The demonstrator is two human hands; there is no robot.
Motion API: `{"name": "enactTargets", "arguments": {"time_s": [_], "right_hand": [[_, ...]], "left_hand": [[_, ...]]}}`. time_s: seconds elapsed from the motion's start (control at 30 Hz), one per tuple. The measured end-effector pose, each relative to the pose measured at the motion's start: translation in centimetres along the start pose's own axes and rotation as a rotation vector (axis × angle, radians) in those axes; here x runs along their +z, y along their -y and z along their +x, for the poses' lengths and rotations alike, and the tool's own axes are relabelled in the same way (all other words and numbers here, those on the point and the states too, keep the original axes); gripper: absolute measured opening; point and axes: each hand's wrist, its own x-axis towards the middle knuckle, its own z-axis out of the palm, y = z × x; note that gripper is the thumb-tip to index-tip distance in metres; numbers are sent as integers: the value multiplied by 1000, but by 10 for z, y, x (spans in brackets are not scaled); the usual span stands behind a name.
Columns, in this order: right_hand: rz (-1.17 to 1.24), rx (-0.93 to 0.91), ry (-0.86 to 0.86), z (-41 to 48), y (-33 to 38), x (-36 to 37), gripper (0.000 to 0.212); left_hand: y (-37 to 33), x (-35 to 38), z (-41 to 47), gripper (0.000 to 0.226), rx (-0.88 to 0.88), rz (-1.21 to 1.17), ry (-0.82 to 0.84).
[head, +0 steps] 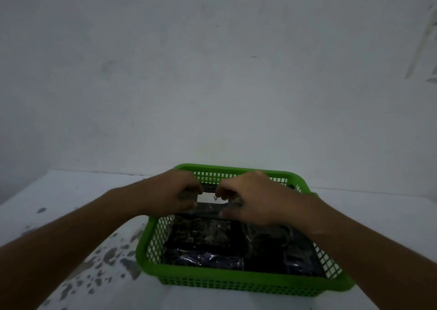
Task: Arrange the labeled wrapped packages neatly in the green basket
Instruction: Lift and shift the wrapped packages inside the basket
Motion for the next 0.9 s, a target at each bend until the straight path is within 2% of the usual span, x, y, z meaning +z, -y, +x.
{"name": "enactTargets", "arguments": {"time_s": [0.1, 0.17, 0.3, 0.4, 0.47, 0.6, 0.73, 0.8, 0.9], "right_hand": [[-304, -4, 235, 11, 18, 17, 49], [-385, 10, 321, 18, 24, 28, 57], [-478, 28, 327, 26, 30, 39, 71], [-518, 19, 283, 27, 33, 40, 56], [-406, 44, 225, 27, 33, 35, 49], [-6, 124, 103, 22, 30, 15, 46], [238, 165, -91, 19, 27, 0, 31], [376, 195, -183, 18, 28, -6, 33], [576, 267, -243, 16, 32, -11, 43]], "left_hand": [[0, -4, -17, 29, 16, -34, -49], [1, -4, -27, 26, 26, -67, -80], [4, -2, -44, 25, 31, -114, -132], [8, -1, -56, 28, 14, -136, -159], [11, 0, -63, 29, 2, -155, -176], [15, 2, -75, 36, -37, -208, -218], [13, -2, -83, 44, -35, -300, -288], [10, -3, -85, 47, -25, -329, -323], [4, -5, -89, 64, -8, -365, -382]]}}
